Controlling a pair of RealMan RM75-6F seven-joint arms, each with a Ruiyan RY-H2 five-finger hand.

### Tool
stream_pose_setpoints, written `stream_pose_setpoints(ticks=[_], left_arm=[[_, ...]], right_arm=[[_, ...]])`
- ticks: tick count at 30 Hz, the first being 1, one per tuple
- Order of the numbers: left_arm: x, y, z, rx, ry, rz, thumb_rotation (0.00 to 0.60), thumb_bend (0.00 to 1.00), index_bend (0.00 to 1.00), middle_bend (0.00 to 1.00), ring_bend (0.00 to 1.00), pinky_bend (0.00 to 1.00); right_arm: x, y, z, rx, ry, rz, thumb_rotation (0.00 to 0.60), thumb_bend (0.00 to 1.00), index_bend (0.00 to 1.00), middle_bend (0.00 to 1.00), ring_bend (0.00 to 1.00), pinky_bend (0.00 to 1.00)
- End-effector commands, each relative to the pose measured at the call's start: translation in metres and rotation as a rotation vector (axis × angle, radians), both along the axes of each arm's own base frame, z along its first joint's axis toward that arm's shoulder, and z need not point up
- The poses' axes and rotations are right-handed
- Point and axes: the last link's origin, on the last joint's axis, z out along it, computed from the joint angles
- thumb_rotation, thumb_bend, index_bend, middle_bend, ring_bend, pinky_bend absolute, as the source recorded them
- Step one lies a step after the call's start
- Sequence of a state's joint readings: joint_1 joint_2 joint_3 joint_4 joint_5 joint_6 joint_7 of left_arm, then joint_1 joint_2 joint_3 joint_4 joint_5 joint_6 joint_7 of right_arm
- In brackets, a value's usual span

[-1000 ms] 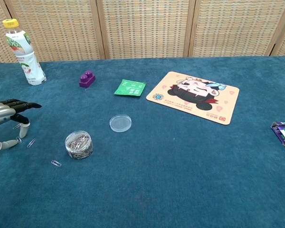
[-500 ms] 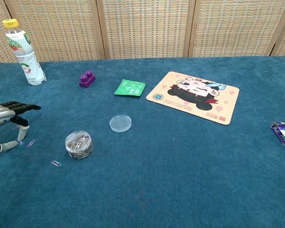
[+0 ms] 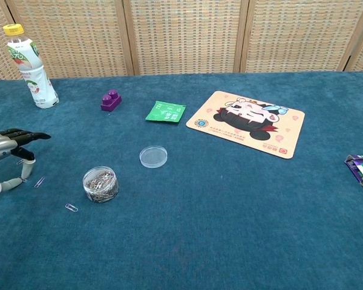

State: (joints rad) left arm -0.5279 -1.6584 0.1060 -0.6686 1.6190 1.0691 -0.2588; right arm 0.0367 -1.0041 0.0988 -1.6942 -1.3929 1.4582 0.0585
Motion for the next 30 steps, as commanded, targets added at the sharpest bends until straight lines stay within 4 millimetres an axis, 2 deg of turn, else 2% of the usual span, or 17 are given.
stream_pose_setpoints(ticks=[1,12,17,20,25,30], left_arm=[[0.001,0.001,0.003,0.008,-0.004,-0.006,0.6,0.43,0.71,0.0,0.0,0.0],[0.005,0.003,0.007,0.017,-0.011,-0.011,0.6,0.43,0.71,0.0,0.0,0.0],[0.015,0.006,0.012,0.035,-0.041,-0.038,0.6,0.43,0.71,0.0,0.0,0.0],[0.031,0.008,0.019,0.052,-0.091,-0.079,0.6,0.43,0.71,0.0,0.0,0.0],[0.068,0.005,0.028,0.055,-0.187,-0.161,0.6,0.43,0.71,0.0,0.0,0.0],[0.098,-0.007,0.022,0.008,-0.225,-0.208,0.6,0.43,0.71,0.0,0.0,0.0]], right_arm=[[0.0,0.0,0.0,0.0,-0.001,0.0,0.6,0.0,0.03,0.0,0.0,0.0],[0.0,0.0,0.001,-0.002,-0.003,0.001,0.6,0.0,0.03,0.0,0.0,0.0],[0.0,0.001,0.002,-0.004,-0.005,0.002,0.6,0.0,0.03,0.0,0.0,0.0],[0.0,0.001,0.002,-0.004,-0.007,0.002,0.6,0.0,0.03,0.0,0.0,0.0],[0.0,0.001,0.003,-0.005,-0.009,0.002,0.6,0.0,0.03,0.0,0.0,0.0],[-0.001,0.001,0.004,-0.006,-0.013,0.002,0.6,0.0,0.03,0.0,0.0,0.0]])
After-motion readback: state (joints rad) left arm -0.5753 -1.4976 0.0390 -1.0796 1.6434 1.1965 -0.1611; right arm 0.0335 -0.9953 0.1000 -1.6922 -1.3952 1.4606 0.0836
